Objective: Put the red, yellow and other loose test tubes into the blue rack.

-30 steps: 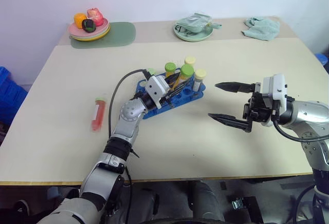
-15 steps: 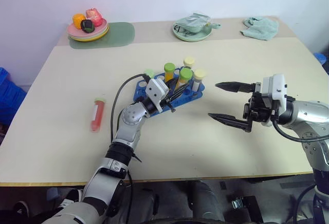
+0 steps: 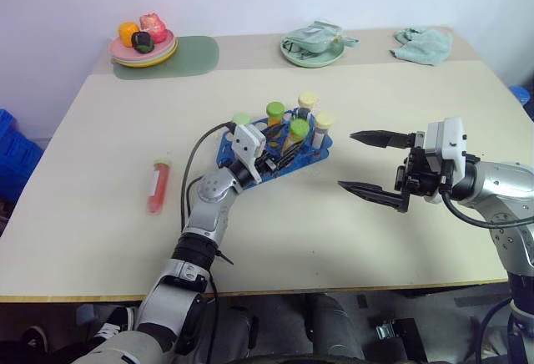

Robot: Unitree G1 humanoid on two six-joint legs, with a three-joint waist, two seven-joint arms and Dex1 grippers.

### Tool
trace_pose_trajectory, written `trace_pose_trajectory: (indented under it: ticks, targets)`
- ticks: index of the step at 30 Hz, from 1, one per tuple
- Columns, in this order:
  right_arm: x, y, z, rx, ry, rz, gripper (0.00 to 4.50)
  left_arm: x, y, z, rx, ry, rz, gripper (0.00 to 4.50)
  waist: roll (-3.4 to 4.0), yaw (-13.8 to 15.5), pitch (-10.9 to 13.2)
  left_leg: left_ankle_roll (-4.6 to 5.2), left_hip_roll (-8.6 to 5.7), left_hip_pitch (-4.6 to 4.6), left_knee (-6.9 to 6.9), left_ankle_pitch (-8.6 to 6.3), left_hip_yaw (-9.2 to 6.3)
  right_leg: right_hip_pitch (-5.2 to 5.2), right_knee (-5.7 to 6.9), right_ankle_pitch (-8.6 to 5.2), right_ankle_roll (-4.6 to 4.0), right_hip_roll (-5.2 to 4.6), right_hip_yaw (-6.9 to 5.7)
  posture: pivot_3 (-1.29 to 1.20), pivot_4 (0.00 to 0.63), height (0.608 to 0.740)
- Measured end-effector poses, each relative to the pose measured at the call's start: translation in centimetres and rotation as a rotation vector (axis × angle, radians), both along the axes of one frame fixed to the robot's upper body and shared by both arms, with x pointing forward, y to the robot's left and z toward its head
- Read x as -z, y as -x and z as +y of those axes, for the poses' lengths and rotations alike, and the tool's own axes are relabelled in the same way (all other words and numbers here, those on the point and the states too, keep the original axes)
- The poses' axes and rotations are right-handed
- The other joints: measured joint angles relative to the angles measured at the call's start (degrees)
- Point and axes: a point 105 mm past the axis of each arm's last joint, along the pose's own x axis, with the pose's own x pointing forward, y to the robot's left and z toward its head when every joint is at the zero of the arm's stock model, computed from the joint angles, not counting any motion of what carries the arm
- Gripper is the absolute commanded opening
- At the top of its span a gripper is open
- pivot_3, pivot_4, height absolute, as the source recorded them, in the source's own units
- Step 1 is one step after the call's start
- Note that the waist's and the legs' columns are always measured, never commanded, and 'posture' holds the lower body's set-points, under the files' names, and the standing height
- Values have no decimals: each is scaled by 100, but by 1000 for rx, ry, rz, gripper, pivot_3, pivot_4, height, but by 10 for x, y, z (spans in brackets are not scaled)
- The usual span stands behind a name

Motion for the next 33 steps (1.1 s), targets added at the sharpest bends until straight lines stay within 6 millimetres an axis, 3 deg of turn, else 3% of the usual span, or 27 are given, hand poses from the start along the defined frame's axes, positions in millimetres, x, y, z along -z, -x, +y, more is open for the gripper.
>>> trace_pose_trajectory:
  ticks: [4, 8, 12, 17, 23, 24, 28, 30, 33]
  targets:
    - [-3, -2, 0, -1, 3, -14, 4500, -11, 2, 6, -10, -37, -37, 4487, -1, -4, 0, 0, 0, 0, 0, 0, 0, -1, 1, 0, 0, 0, 0, 0, 150, 740]
    - [-1, -4, -1, 1, 0, -9, 4500, -21, 13, 16, 3, -190, -109, 4487, 0, -6, 0, 0, 0, 0, -1, 0, -1, -1, 3, 0, 0, 0, 0, 0, 150, 740]
    - [0, -6, -2, 6, -1, -11, 4500, -31, 16, 41, -81, -357, -231, 4487, 1, -5, 0, 0, 1, 1, -1, 0, -1, -2, 5, 0, 0, 1, 1, 0, 150, 740]
    - [-1, -9, 0, -5, -13, -13, 4500, -61, 14, 76, -193, -327, -242, 4487, 1, -5, 0, 0, 1, 0, 0, 0, -6, -3, 6, 0, 0, 1, 0, 0, 150, 740]
    - [-1, -13, -3, -11, -6, -19, 4500, -73, 29, 102, -187, -243, -40, 4487, 1, -18, 1, 0, 1, -1, -2, 0, -14, -7, 11, -1, 0, 1, 0, 0, 150, 740]
    - [-1, -13, -3, -16, -3, -18, 4500, -73, 31, 110, -204, -249, 4, 4487, 1, -23, 1, 0, 1, 0, -2, 0, -15, -8, 12, -1, -1, 2, 0, 0, 150, 740]
    - [-1, -11, -6, -28, 11, 3, 4500, -74, 30, 180, -441, -274, 244, 4487, 4, -80, 4, -1, 4, 0, -8, -1, -22, -15, 21, -2, -2, 7, 3, 0, 150, 740]
    - [-1, -10, -6, -38, 9, 13, 4500, -67, 35, 196, -492, -291, 359, 4487, 4, -78, 4, 0, 1, 0, -8, -1, -23, -12, 22, -2, -1, 5, 3, 0, 150, 740]
    - [-3, -10, -5, -47, 11, 6, 4500, -52, 42, 202, -489, -280, 529, 4487, 0, -38, 7, -1, 0, 0, -7, -1, -26, -12, 22, -2, -1, 5, 2, 0, 150, 740]
